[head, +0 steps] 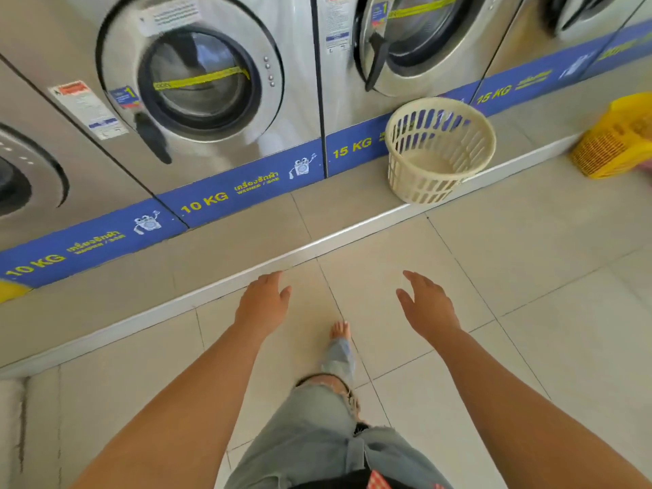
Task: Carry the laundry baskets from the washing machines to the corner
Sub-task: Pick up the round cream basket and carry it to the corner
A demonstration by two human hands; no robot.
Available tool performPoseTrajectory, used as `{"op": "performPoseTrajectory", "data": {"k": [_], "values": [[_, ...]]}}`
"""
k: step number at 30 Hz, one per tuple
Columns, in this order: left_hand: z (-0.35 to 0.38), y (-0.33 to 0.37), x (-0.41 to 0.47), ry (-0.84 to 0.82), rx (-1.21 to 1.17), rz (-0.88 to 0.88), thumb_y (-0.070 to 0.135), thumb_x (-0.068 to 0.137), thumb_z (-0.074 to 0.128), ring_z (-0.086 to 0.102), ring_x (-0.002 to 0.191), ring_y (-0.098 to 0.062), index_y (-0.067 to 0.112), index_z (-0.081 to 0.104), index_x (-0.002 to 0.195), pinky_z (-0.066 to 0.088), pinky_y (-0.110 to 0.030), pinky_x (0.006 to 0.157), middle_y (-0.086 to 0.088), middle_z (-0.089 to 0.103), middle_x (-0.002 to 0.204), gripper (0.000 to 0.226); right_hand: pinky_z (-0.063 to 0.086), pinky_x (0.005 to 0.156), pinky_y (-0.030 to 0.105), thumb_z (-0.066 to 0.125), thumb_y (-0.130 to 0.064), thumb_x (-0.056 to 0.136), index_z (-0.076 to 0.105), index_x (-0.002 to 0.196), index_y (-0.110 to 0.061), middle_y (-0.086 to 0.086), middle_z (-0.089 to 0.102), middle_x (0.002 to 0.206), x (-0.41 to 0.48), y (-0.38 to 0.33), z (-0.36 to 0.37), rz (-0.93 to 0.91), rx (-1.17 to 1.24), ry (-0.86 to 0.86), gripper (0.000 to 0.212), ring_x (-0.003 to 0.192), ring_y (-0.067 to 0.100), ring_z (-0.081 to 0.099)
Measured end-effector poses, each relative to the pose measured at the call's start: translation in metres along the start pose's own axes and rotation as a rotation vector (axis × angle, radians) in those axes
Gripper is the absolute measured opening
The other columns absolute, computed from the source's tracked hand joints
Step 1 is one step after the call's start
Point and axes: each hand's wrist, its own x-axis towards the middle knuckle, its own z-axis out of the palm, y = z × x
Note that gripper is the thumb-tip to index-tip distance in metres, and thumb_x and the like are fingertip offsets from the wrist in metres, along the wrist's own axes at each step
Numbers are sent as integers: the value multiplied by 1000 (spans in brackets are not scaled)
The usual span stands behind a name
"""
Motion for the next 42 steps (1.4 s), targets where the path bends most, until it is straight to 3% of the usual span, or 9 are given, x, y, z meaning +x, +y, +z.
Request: {"op": "performPoseTrajectory", "data": {"k": [8,19,33,42], "values": [[-13,111,132,-5,-4,72,31,99,45,42,131,-34,14,42,144,37,-41,105,-13,46,143,48,36,110,45,41,-36,100,36,147,-19,5,43,150,123,40,-65,80,42,28,50,136,29,40],[-46,247,281,-66,-7,54,31,101,42,42,132,-34,13,37,146,36,-42,105,-14,44,146,49,36,110,47,44,-34,99,39,145,-19,4,44,150,291,83,-167,142,106,41,49,137,30,38],[18,427,398,22,-250,-303,28,100,45,46,127,-40,9,35,146,38,-46,102,-22,47,140,51,37,108,47,46,-30,97,35,146,-22,4,44,149,512,212,-285,24,-15,-99,50,133,31,42],[75,480,488,80,-406,-448,29,99,46,44,130,-35,12,35,146,38,-46,104,-18,45,143,51,36,107,46,49,-27,97,33,147,-19,4,40,151,632,257,-270,1,-9,-123,53,134,32,39]]}}
